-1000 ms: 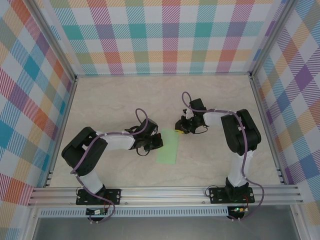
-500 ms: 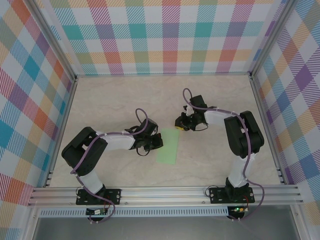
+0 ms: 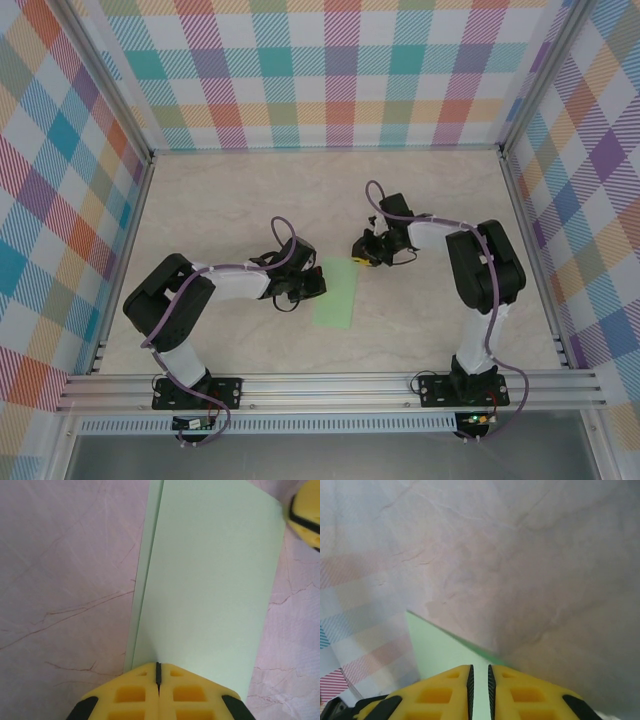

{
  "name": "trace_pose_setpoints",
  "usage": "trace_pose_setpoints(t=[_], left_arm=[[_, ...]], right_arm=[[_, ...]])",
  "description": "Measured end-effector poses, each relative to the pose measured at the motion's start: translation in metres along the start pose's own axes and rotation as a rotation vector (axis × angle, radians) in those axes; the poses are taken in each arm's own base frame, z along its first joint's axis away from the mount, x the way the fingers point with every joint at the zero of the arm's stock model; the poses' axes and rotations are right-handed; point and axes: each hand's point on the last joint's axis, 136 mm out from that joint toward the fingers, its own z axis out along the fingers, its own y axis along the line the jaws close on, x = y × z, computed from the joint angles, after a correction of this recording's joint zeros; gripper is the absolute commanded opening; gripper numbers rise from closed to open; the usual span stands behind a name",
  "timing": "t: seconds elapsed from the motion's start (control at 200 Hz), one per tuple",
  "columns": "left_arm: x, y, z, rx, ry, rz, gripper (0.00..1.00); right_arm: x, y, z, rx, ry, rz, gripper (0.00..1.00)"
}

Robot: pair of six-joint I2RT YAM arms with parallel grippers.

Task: Fold a paper plane with a square sheet of paper (pick it up from the middle)
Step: Fold the square sheet of paper in half at the center of the table.

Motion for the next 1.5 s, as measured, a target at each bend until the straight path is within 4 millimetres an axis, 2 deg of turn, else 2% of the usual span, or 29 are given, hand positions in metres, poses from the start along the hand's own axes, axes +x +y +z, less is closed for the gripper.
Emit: trace_pose_setpoints(t=[0.115,0.24,0.495,0.66,0.775,0.96,1.025,1.165,1.27,1.38,1.455,1.5], left_arm=[[0.000,0.000,0.000,0.000,0.000,0.000,0.00],[0.000,0.000,0.000,0.000,0.000,0.000,0.00],[0.000,0.000,0.000,0.000,0.000,0.000,0.00],[0.000,0.000,0.000,0.000,0.000,0.000,0.00],[0.000,0.000,0.000,0.000,0.000,0.000,0.00],[0.000,0.000,0.000,0.000,0.000,0.000,0.00],[0.000,0.000,0.000,0.000,0.000,0.000,0.00],[0.000,0.000,0.000,-0.001,0.000,0.000,0.00],[0.000,0.000,-0.001,-0.005,0.006,-0.002,0.00],[0.001,-0.001,-0.001,-0.006,0.014,-0.004,0.00],[0.004,0.000,-0.005,-0.013,0.025,-0.010,0.05],[0.006,0.001,-0.009,-0.018,0.032,-0.013,0.13]], right_arm=[[0.004,0.022,-0.028,-0.056,-0.058,-0.040,0.19],[0.029,0.031,-0.045,-0.121,-0.084,-0.050,0.19],[0.131,0.017,-0.019,-0.109,0.076,-0.061,0.20],[0.160,0.021,-0.009,-0.107,0.137,-0.092,0.21],[0.168,0.023,-0.001,-0.110,0.161,-0.109,0.19],[0.179,0.004,0.015,-0.055,0.216,-0.076,0.19],[0.183,-0.004,0.016,-0.043,0.226,-0.069,0.19],[0.183,-0.005,0.015,-0.041,0.219,-0.080,0.21],[0.185,-0.009,0.008,-0.011,0.209,-0.087,0.25],[0.181,-0.009,-0.009,0.029,0.149,-0.103,0.32],[0.171,-0.007,-0.025,0.070,0.074,-0.114,0.34],[0.164,-0.004,-0.035,0.091,0.025,-0.123,0.40]])
